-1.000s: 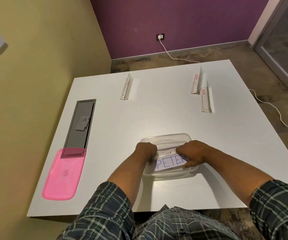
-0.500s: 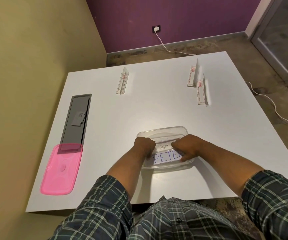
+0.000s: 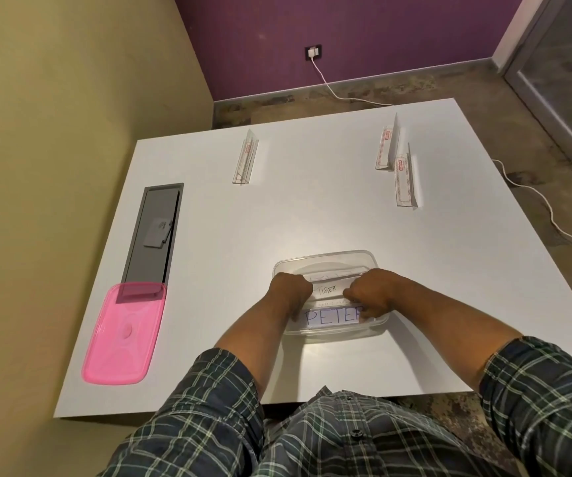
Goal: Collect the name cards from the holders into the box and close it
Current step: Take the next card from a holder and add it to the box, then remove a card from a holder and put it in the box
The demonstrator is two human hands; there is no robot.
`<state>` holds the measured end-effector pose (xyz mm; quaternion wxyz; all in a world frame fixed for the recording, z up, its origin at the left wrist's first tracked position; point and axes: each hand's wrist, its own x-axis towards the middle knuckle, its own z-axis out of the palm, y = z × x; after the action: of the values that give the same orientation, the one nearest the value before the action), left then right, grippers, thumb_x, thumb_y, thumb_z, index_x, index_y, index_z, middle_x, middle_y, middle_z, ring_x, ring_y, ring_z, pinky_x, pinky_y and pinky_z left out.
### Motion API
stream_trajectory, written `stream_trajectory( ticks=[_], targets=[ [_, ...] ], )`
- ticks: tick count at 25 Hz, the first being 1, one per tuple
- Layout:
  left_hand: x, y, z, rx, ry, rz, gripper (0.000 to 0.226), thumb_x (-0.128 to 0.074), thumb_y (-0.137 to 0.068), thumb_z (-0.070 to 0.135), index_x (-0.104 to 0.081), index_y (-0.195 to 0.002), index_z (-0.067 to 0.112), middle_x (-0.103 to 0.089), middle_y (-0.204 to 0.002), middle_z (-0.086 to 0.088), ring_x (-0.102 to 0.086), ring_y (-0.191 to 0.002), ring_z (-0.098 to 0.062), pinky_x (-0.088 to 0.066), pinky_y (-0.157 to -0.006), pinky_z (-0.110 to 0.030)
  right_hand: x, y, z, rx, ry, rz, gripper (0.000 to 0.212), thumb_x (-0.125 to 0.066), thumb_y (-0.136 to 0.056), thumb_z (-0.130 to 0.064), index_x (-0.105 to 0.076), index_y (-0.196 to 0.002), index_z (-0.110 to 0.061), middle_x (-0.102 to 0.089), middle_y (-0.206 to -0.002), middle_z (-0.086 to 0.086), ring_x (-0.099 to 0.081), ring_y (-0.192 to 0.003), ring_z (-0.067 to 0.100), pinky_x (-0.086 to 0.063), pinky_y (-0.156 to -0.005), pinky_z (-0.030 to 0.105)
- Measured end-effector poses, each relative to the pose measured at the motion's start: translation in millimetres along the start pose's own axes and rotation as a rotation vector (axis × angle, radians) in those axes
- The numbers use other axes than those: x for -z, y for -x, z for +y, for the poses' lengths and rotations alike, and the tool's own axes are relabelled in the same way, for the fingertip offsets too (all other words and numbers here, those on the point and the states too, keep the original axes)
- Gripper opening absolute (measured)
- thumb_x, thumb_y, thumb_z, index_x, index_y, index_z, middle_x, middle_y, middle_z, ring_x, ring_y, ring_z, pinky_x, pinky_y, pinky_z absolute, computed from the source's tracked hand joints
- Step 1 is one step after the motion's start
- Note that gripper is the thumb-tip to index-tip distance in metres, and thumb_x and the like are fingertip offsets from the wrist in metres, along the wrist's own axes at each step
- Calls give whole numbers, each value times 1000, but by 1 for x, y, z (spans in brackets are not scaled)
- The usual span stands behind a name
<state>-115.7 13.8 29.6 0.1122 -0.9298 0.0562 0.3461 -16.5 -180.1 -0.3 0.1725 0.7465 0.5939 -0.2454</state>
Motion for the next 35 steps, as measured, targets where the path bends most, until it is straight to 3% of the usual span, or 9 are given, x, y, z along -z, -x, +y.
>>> stream_trajectory(
  ticks=[5, 9, 13, 17, 20, 22, 25, 29, 35],
  targets=[
    [4, 2, -6, -34, 118, 75, 34, -76, -74, 46, -68, -86, 16, -71, -92, -5, -67, -80, -27, -44, -64, -28, 4, 0, 8, 74, 41, 63, 38, -58, -89, -54, -60, -104, -20, -68, -101, 2, -65, -90, 28, -41, -68, 31],
    [17, 3, -27, 27, 381, 204, 33, -59, -82, 47, -71, -84, 17, -72, -86, -3, -68, -84, -26, -45, -64, -28, 19, 3, 19, 76, -74, 320, 39, -39, -98, -58, -58, -90, -25, -67, -87, -3, -64, -76, 25, -40, -61, 30],
    [27, 1, -64, 146, 499, 354, 30, -56, -86, 43, -71, -84, 17, -72, -85, -1, -66, -82, -24, -46, -66, -28, 47, -13, 35, -5, -72, 550, 35, -41, -101, -51, -59, -85, -26, -68, -79, -6, -63, -65, 22, -44, -56, 29],
    [29, 0, -106, 268, 548, 444, 21, -51, -87, 26, -69, -98, 23, -72, -96, -2, -66, -90, -28, -45, -68, -29, 82, -35, 51, -149, -138, 637, 31, -49, -100, -47, -65, -86, -24, -69, -75, -7, -64, -66, 21, -46, -58, 28],
    [30, 1, -136, 336, 578, 490, 39, -48, -85, 13, -63, -118, 28, -70, -105, -1, -66, -94, -29, -44, -69, -28, 107, -57, 58, -153, -142, 678, 28, -53, -100, -42, -64, -83, -22, -68, -75, -7, -63, -64, 23, -45, -55, 29],
    [31, -1, -155, 371, 586, 520, 45, -47, -88, 11, -58, -128, 28, -70, -108, -1, -65, -95, -28, -46, -71, -30, 124, -73, 62, -150, -125, 645, 23, -53, -100, -36, -64, -87, -22, -71, -83, -8, -64, -69, 23, -41, -56, 28],
    [33, -10, -186, 413, 611, 556, 46, -47, -92, 14, -51, -136, 25, -69, -109, -2, -64, -97, -27, -48, -73, -32, 153, -104, 67, -206, -162, 573, 17, -53, -98, -27, -65, -110, -27, -69, -109, -10, -66, -94, 21, -43, -67, 29],
    [36, -32, -223, 419, 567, 591, 53, -48, -93, 21, -36, -145, 25, -66, -109, -5, -65, -94, -31, -49, -71, -35, 179, -154, 73, -284, -181, 432, 53, -58, -94, -41, -45, -143, -26, -48, -145, -3, -50, -127, 23, -43, -96, 40],
    [35, -81, -264, 384, 515, 570, 60, -49, -94, 25, -30, -150, 23, -63, -117, -6, -64, -99, -31, -48, -74, -37, 199, -222, 84, -318, -347, 381, 78, -63, -88, -45, -29, -154, -22, -34, -158, -1, -41, -137, 27, -39, -106, 44]
  ],
)
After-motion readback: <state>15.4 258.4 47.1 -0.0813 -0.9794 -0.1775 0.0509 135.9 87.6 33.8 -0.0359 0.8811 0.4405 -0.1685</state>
